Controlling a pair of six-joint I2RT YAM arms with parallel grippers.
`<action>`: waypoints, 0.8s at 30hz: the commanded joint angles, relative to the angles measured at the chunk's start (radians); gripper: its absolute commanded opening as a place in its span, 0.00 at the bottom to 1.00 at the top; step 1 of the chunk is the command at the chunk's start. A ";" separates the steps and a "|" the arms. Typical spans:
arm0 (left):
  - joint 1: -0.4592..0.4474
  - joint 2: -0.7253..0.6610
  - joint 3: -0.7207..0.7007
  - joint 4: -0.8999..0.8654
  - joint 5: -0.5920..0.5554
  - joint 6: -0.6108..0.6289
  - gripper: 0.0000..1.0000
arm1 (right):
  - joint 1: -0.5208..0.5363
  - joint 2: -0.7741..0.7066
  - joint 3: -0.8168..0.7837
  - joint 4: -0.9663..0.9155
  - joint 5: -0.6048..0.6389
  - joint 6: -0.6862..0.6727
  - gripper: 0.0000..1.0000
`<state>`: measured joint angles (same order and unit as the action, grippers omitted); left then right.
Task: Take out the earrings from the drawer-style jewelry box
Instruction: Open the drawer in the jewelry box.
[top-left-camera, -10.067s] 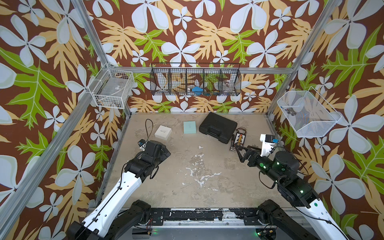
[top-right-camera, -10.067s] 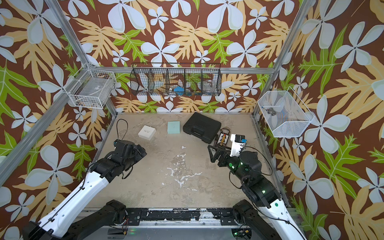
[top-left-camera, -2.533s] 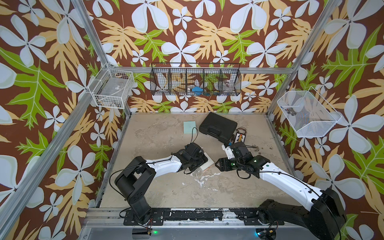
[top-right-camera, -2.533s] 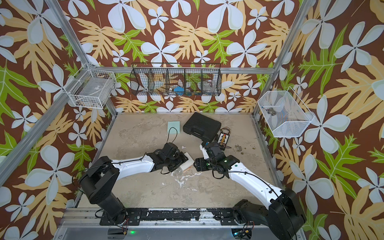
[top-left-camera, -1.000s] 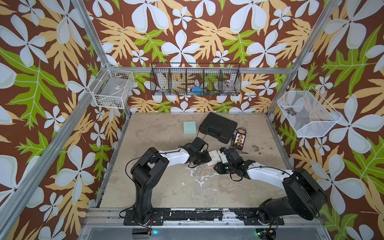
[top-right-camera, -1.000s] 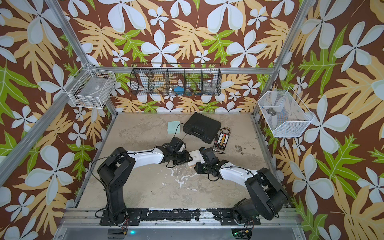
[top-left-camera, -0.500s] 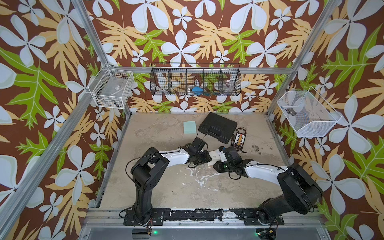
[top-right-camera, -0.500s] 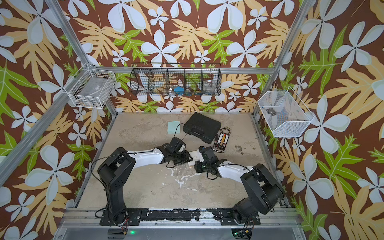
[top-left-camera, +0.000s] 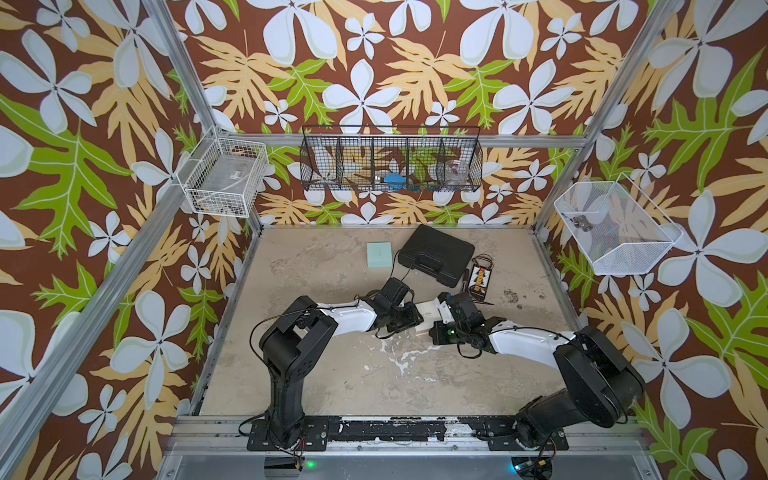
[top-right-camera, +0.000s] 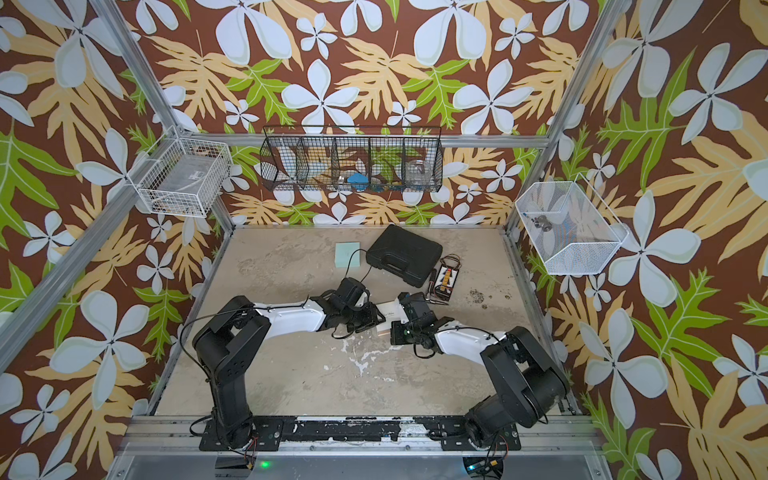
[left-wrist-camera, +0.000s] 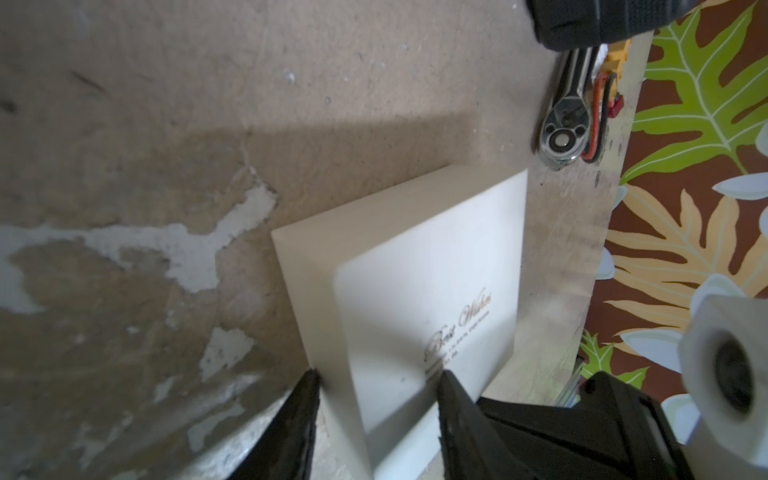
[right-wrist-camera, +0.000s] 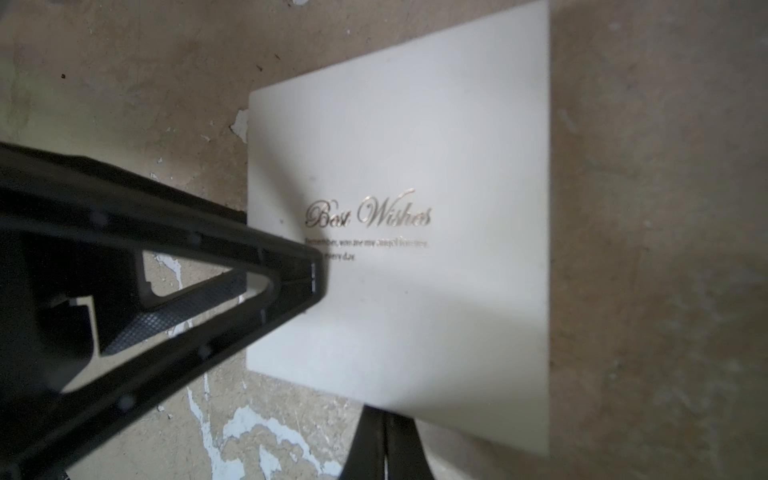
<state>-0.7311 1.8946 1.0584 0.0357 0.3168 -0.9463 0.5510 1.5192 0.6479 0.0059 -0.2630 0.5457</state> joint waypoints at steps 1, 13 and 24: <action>0.000 -0.005 -0.027 0.008 0.008 -0.060 0.47 | 0.000 -0.008 0.009 -0.007 0.012 -0.002 0.00; 0.000 -0.008 -0.055 0.035 -0.018 -0.100 0.45 | 0.001 -0.058 -0.036 -0.068 -0.012 0.008 0.00; -0.001 -0.005 -0.062 0.049 -0.028 -0.114 0.45 | 0.014 -0.145 -0.098 -0.123 -0.019 0.045 0.00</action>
<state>-0.7330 1.8866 1.0000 0.1387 0.3267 -1.0527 0.5583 1.3853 0.5552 -0.0769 -0.2802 0.5732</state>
